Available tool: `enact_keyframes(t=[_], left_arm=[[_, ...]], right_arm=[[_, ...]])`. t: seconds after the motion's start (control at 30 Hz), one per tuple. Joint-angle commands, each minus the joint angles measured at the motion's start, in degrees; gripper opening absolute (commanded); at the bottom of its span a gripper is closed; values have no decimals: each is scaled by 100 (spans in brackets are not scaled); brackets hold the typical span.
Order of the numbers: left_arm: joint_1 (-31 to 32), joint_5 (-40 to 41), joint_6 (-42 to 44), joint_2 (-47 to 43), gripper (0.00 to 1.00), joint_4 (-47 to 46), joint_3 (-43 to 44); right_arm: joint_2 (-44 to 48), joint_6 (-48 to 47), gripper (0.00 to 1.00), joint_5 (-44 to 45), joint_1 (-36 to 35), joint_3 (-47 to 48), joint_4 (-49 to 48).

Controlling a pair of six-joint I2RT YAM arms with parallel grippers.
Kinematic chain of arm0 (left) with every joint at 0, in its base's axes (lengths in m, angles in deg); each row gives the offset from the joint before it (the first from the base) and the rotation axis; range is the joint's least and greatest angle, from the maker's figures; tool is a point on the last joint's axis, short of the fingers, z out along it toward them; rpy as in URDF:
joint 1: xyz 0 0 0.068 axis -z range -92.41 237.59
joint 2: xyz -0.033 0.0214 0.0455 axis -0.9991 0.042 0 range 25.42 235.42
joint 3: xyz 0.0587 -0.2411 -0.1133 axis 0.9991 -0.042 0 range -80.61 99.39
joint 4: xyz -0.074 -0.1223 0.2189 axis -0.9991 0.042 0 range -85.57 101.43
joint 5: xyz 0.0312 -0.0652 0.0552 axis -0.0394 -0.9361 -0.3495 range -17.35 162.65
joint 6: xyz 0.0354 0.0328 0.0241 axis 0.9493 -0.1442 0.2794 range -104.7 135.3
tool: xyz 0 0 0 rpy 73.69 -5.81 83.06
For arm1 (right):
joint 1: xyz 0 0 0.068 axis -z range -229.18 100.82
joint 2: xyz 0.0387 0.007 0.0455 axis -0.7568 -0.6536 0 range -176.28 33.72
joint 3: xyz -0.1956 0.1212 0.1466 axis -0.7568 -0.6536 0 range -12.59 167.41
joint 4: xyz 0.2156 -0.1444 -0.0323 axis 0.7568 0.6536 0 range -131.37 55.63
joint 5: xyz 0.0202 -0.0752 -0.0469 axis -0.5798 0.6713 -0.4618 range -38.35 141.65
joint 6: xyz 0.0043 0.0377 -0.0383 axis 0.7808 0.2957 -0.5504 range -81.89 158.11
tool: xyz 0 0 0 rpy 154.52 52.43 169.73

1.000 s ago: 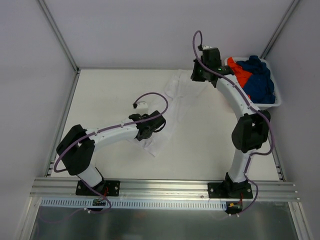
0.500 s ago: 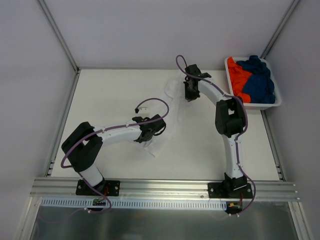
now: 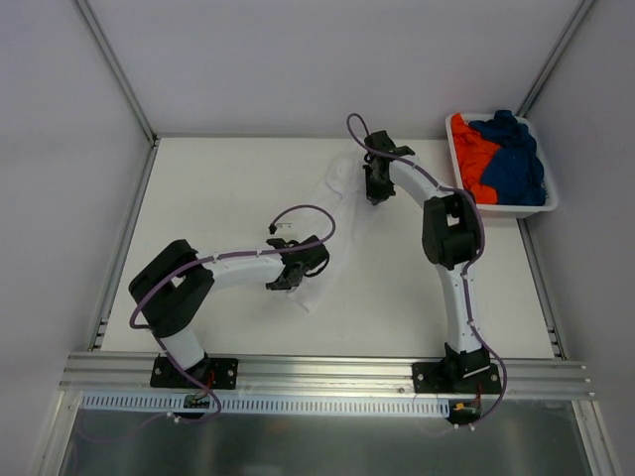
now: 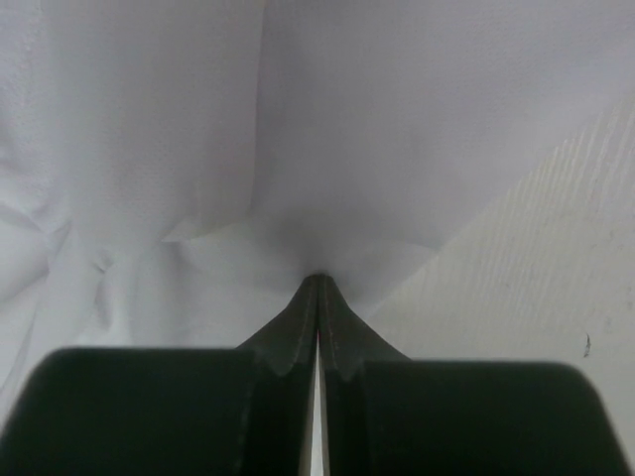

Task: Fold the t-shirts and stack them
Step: Fold the tshirt

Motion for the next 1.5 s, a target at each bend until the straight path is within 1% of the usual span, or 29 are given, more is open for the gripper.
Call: enact_keyframes(t=[0.0,0.13,0.37,0.5,0.63,0.87,1.07,1.3,1.37,1.43,1.47], left_arm=[[111,-179,-139,20,0,-136,-101],[173,-372,-165,63,0,-321,-180],[375,-636,-516,2,0,-348,-242],[559,-794,-631,-16,0,-400,-128],[779,-943,-710,11,0,-462,65],[1227,-1128,-789,221,0,-506,478],[1465,-1216,-859,353,0,-506,663],[1632,-1181,-903,380,0,-506,839],[1658,-1085,-798,301,0,-506,926],[1685,-778,-545,187,0,-489,1014],[1685,-637,-430,21,0,-488,1119]], right_arm=[[-243,42,1,-61,-30,269,213],[-393,86,0,-237,-21,393,213],[-639,112,1,-562,-30,709,222],[-780,121,1,-834,-30,911,222],[-841,112,1,-922,-21,1000,213],[-824,121,0,-879,-21,991,230],[-727,60,1,-721,-30,912,283],[-499,-28,1,-299,-21,613,292],[-228,-28,1,-132,-30,350,240],[141,-63,4,34,-56,0,-40],[595,-107,10,88,-74,-376,-155]])
